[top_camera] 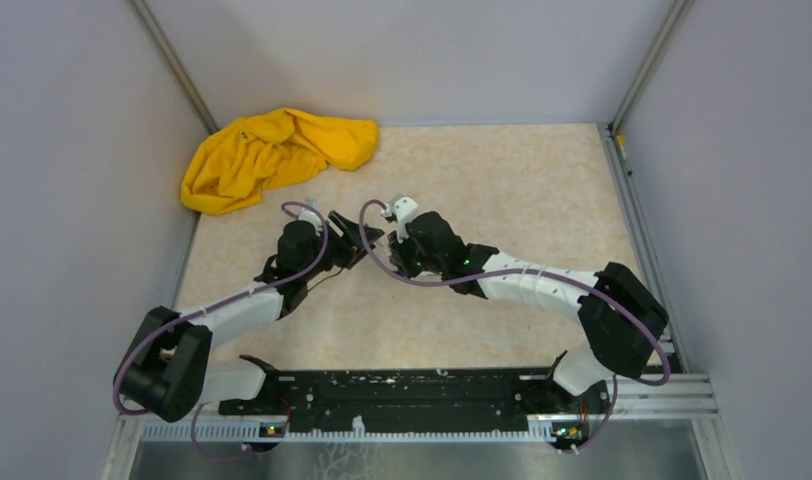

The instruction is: Open the pen caps

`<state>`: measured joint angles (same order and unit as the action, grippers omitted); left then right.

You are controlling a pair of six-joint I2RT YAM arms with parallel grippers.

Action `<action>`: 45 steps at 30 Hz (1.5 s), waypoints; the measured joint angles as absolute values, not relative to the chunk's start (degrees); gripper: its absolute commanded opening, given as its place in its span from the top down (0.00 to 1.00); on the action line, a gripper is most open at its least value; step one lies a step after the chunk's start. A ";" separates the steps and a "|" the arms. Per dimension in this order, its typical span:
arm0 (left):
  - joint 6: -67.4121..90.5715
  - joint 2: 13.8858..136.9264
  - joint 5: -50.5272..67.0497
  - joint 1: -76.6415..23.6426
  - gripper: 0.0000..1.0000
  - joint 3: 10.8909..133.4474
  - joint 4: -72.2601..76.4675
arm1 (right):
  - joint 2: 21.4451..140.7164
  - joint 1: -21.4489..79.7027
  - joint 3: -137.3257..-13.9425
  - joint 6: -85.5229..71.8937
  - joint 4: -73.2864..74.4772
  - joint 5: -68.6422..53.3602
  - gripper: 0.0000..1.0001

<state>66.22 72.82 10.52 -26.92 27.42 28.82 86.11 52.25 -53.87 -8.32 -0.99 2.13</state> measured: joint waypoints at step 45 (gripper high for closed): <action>60.47 74.54 8.86 -26.89 1.00 26.89 29.58 | 87.55 54.22 -51.29 -10.59 -3.33 1.37 0.86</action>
